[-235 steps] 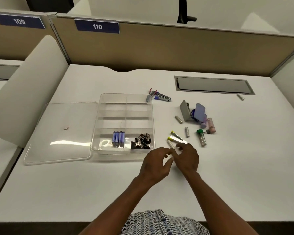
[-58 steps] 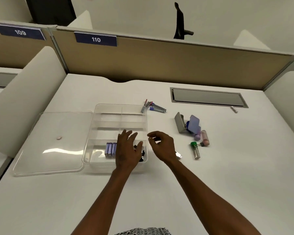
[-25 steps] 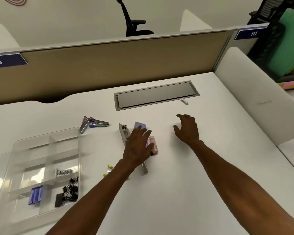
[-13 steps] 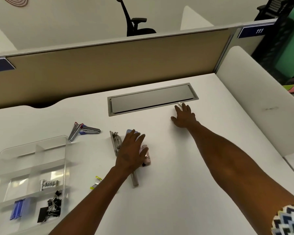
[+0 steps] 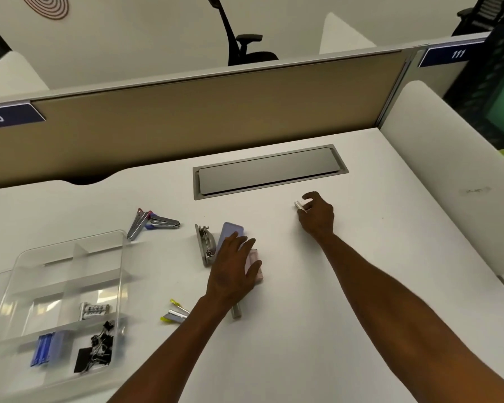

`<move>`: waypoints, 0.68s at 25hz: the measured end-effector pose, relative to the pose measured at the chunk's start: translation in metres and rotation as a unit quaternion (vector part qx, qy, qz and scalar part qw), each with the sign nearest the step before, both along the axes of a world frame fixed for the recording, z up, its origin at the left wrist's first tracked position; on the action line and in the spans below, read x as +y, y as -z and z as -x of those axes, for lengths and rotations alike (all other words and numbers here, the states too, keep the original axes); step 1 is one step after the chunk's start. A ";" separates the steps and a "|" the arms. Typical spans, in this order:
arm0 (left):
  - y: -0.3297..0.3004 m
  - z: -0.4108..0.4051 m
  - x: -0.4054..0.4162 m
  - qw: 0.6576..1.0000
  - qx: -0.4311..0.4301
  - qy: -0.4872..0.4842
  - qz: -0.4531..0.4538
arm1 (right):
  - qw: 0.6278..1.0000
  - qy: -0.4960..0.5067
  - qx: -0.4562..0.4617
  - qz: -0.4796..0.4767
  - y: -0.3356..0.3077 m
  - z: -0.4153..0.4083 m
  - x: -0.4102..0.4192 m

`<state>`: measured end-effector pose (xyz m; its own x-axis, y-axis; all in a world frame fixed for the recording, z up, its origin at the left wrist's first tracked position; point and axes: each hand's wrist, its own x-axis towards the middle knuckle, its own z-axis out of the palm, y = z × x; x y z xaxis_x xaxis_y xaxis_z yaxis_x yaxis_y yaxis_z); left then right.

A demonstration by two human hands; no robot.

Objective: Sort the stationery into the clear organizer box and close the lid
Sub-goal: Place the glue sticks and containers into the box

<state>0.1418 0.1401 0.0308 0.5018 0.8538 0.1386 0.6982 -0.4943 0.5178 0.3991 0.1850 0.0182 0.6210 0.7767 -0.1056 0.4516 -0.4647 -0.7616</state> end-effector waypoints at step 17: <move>-0.039 0.128 -0.048 0.986 -0.126 -0.096 0.044 | 0.818 -0.133 0.543 -0.134 -0.023 0.231 -0.099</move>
